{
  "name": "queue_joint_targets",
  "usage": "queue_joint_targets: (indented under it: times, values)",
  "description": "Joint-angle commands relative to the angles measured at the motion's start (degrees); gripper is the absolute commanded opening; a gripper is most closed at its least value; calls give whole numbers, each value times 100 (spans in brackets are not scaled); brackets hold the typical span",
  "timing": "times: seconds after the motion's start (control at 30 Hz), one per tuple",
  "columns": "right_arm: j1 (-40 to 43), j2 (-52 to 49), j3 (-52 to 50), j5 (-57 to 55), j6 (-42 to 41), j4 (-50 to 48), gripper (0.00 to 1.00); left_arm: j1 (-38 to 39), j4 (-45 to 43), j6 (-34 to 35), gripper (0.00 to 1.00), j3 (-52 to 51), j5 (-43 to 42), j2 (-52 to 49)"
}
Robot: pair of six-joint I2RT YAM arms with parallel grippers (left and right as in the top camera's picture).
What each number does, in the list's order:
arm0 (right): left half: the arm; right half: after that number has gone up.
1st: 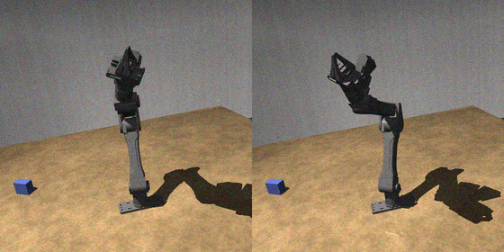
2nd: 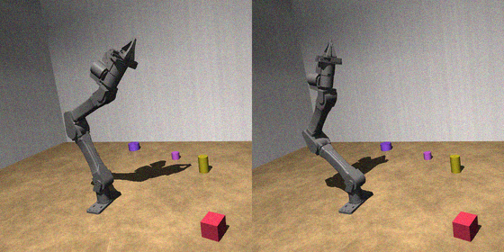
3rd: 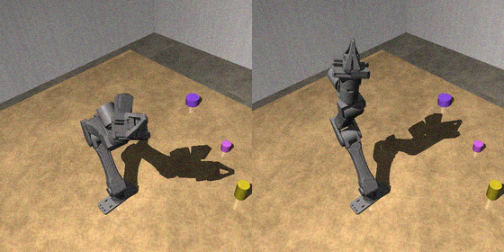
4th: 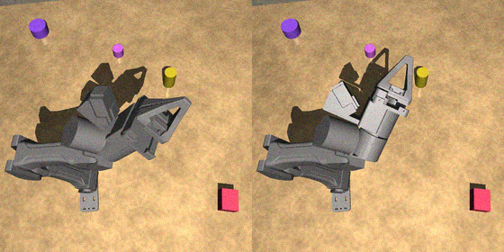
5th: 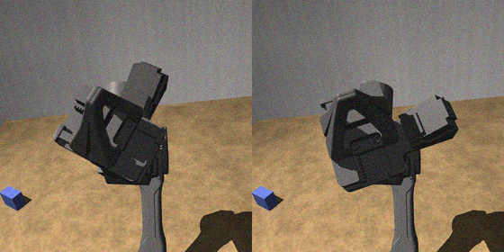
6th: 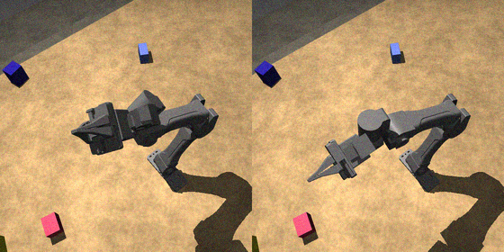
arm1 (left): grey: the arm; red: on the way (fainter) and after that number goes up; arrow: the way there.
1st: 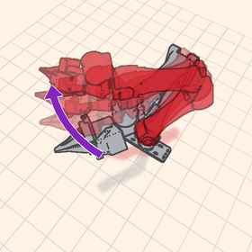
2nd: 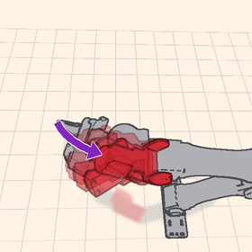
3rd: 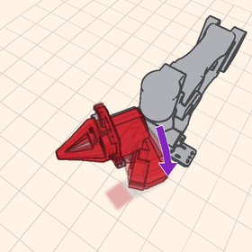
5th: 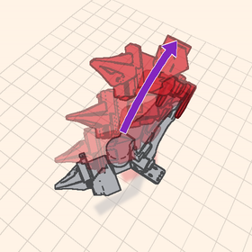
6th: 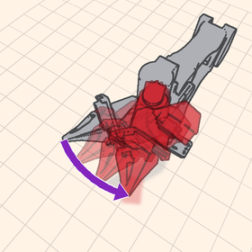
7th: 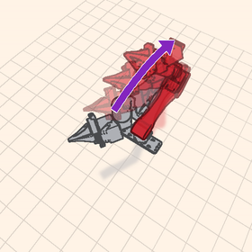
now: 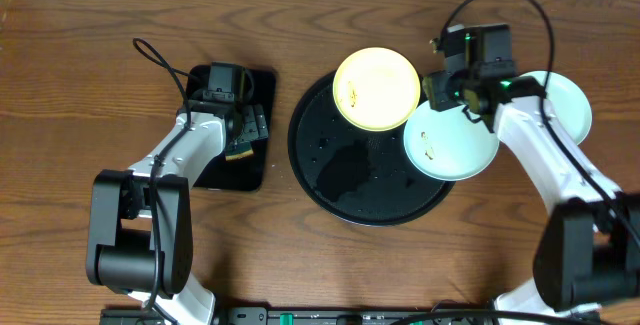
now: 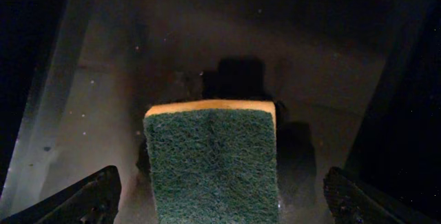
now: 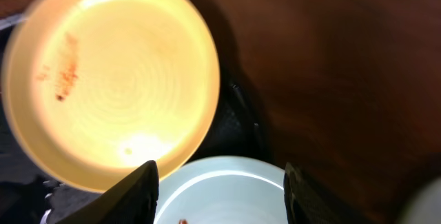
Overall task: Clean dirty plates on tray and stack at the side
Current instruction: 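Move the right gripper to the remaining pale green plate rim and grip it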
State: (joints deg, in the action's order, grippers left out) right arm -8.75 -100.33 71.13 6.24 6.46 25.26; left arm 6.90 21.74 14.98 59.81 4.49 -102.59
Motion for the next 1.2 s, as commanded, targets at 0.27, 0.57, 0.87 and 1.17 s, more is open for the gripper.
queue_joint_targets:
  times: [0.27,0.57,0.87,1.17]
  values:
    - [4,175,79,-85,-87,404,44,-24,0,-15,94,42,72,-50]
    - [1056,1156,-61,-828,-667,2332,53,-24,0,-15,94,42,72,-50]
    - [1349,101,-505,-275,-662,2096,52,-24,0,-15,94,42,72,-50]
    - [1318,-7,-385,-256,-669,2120,3,-24,0,-15,94,42,72,-50]
